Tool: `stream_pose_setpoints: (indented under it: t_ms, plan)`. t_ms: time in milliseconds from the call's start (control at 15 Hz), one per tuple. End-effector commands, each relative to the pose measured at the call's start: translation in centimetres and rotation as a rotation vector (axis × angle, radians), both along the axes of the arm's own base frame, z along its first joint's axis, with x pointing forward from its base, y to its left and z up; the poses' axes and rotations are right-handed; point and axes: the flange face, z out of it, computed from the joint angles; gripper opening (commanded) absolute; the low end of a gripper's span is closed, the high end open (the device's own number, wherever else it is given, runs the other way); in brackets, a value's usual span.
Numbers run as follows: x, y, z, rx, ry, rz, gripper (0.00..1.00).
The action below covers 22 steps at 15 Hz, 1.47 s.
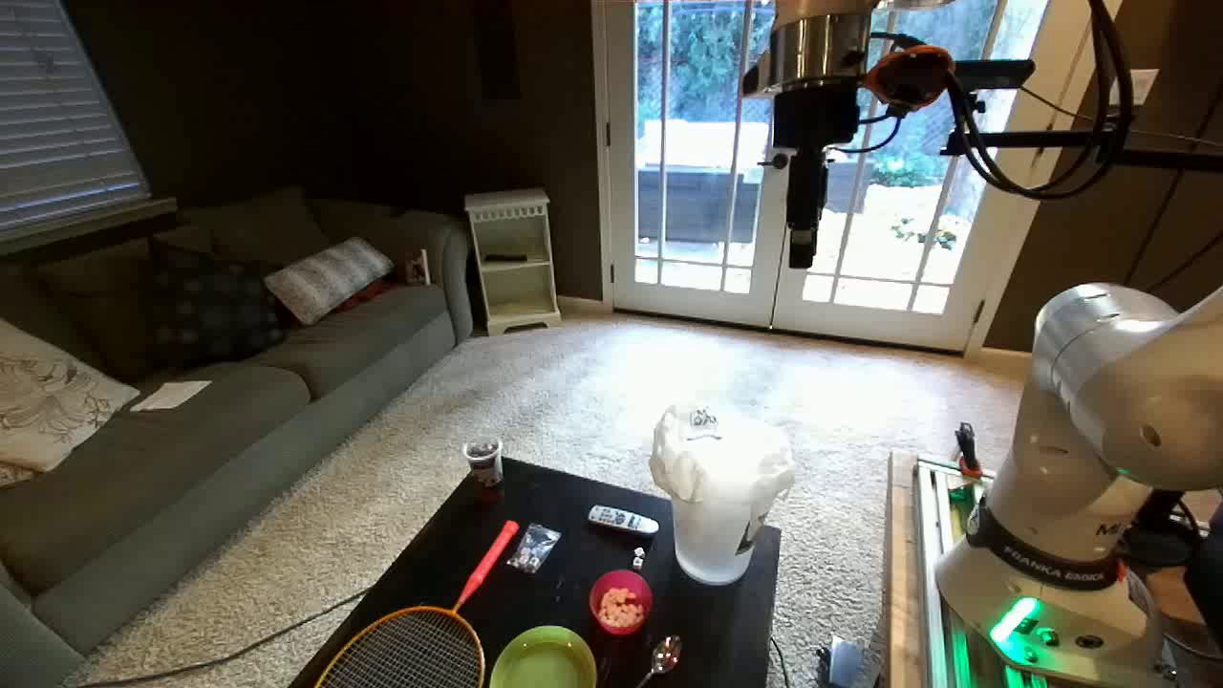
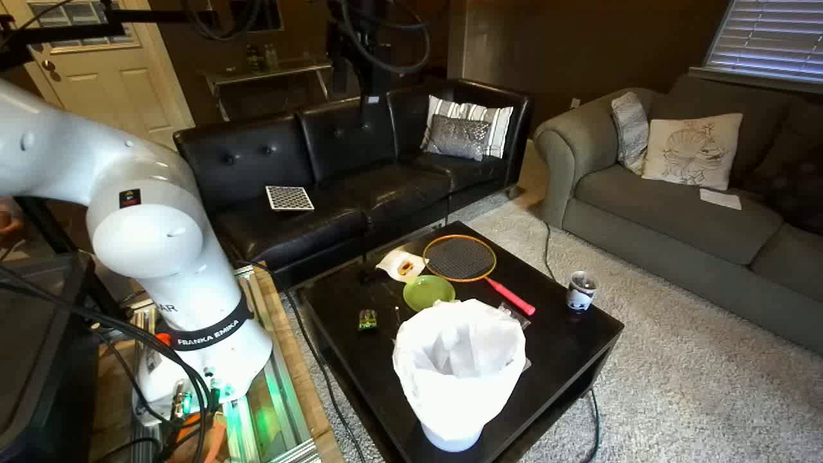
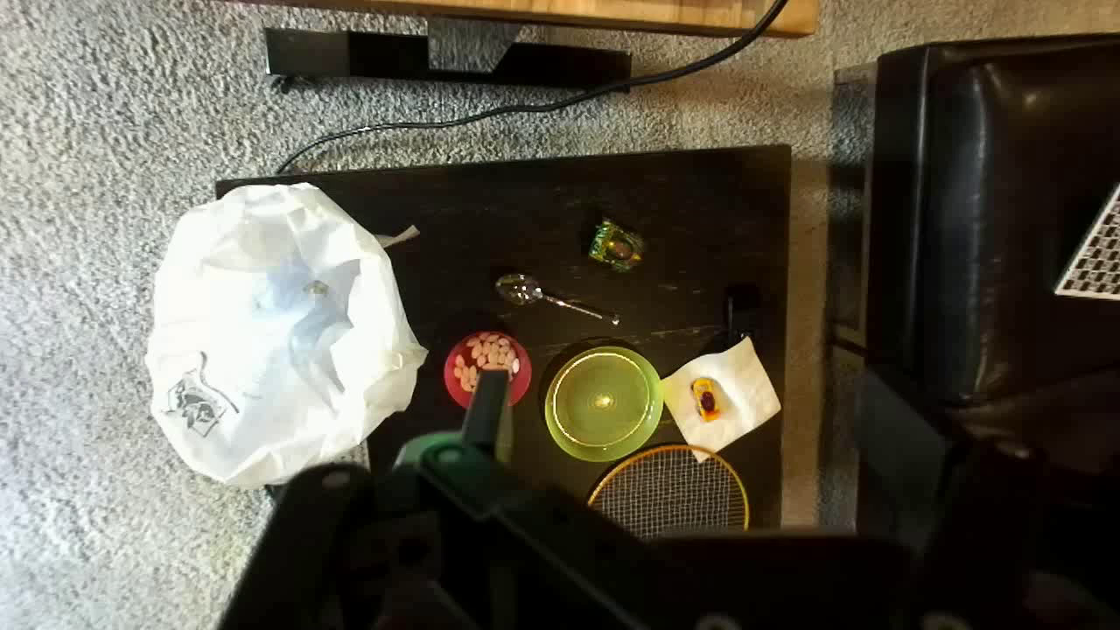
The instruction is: Set the toy car straight
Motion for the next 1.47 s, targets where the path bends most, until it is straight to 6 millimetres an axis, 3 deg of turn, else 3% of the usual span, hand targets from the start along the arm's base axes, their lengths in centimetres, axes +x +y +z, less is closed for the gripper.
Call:
stream_pose_setpoints:
  t_ms: [0, 533, 800, 1200, 1400]
  plan:
    - [0.0, 0.0, 0.1, 0.0, 0.001, 0.0, 1.0]
    - [0.0, 0.0, 0.1, 0.0, 0.001, 0.0, 1.0]
    - [2.4, 3.4, -5.9, 0.069, 0.124, 0.164, 1.0]
    - [5.4, 10.6, -18.3, 0.059, 0.296, 0.452, 1.0]
    - [6.5, 13.8, -23.4, -0.022, 0.343, 0.574, 1.0]
